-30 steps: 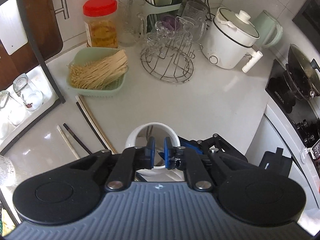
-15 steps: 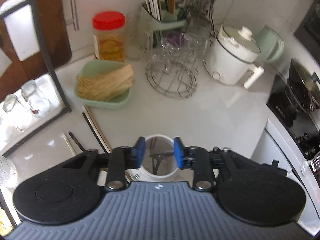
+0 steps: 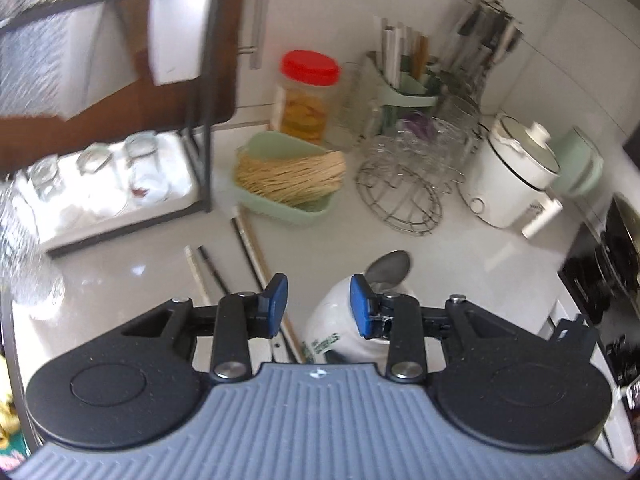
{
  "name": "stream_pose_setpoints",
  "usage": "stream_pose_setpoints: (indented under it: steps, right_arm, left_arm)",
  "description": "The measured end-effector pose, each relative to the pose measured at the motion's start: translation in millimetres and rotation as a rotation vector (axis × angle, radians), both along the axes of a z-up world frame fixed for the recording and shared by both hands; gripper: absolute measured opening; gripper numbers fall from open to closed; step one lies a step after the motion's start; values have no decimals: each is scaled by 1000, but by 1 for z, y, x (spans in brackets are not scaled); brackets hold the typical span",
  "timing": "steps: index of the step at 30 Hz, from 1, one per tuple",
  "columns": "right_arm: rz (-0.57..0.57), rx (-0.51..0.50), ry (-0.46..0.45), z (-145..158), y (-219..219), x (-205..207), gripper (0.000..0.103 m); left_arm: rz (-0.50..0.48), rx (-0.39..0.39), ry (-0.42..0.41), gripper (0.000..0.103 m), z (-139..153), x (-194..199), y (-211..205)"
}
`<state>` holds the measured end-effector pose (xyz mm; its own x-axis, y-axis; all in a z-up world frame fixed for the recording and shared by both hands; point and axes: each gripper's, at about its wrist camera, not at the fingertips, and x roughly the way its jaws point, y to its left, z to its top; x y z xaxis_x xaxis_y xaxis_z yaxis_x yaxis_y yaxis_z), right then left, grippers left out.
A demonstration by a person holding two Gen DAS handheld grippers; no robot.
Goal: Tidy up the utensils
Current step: 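Withdraw the left gripper up from the mug, then move the left gripper down to the white ceramic spoon beside the chopsticks, then close the left gripper on the white ceramic spoon's handle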
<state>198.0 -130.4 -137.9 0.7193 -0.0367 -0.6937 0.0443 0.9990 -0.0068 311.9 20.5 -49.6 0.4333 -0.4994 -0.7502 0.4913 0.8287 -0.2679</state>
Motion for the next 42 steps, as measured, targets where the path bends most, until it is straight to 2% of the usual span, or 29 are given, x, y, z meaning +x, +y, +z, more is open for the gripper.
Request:
stream_pose_setpoints:
  steps: [7, 13, 18, 26, 30, 33, 42]
  right_arm:
    - [18, -1, 37, 2, -1, 5, 87]
    - [21, 1, 43, 1, -2, 6, 86]
    - [10, 1, 57, 2, -1, 8, 86]
    - [15, -3, 53, 2, 0, 8, 86]
    - [21, -7, 65, 3, -1, 10, 87]
    - [31, -11, 72, 3, -1, 11, 87]
    - [38, -11, 77, 4, -2, 12, 87]
  left_arm:
    - [85, -15, 67, 39, -26, 9, 23]
    - [139, 19, 116, 39, -67, 28, 29]
    - [114, 52, 150, 39, -98, 36, 26]
    - [54, 101, 157, 40, -137, 39, 12]
    - [35, 152, 154, 41, -148, 39, 3]
    - [23, 149, 138, 49, -150, 38, -1]
    - [13, 188, 103, 50, -155, 37, -14]
